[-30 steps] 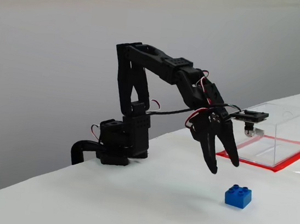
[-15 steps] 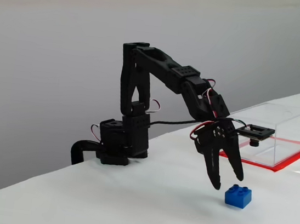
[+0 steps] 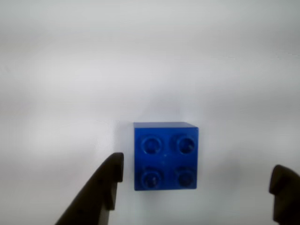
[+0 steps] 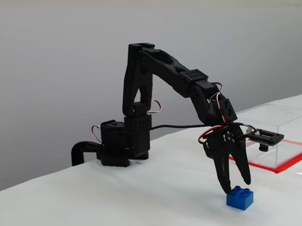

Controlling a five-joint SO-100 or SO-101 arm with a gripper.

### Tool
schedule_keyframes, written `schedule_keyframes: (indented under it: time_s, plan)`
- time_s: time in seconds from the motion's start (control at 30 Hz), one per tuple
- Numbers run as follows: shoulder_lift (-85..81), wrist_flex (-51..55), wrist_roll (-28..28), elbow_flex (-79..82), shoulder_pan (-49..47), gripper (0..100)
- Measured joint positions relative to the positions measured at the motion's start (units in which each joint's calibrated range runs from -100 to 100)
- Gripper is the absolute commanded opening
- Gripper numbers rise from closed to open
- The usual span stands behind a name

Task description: Pick the blue lego brick and place it into the transparent box

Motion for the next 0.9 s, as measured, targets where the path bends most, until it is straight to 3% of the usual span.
schedule_keyframes:
  time_s: [0.9]
  plan:
    - [7.02, 0.00, 0.00, -2.74, 0.43, 34]
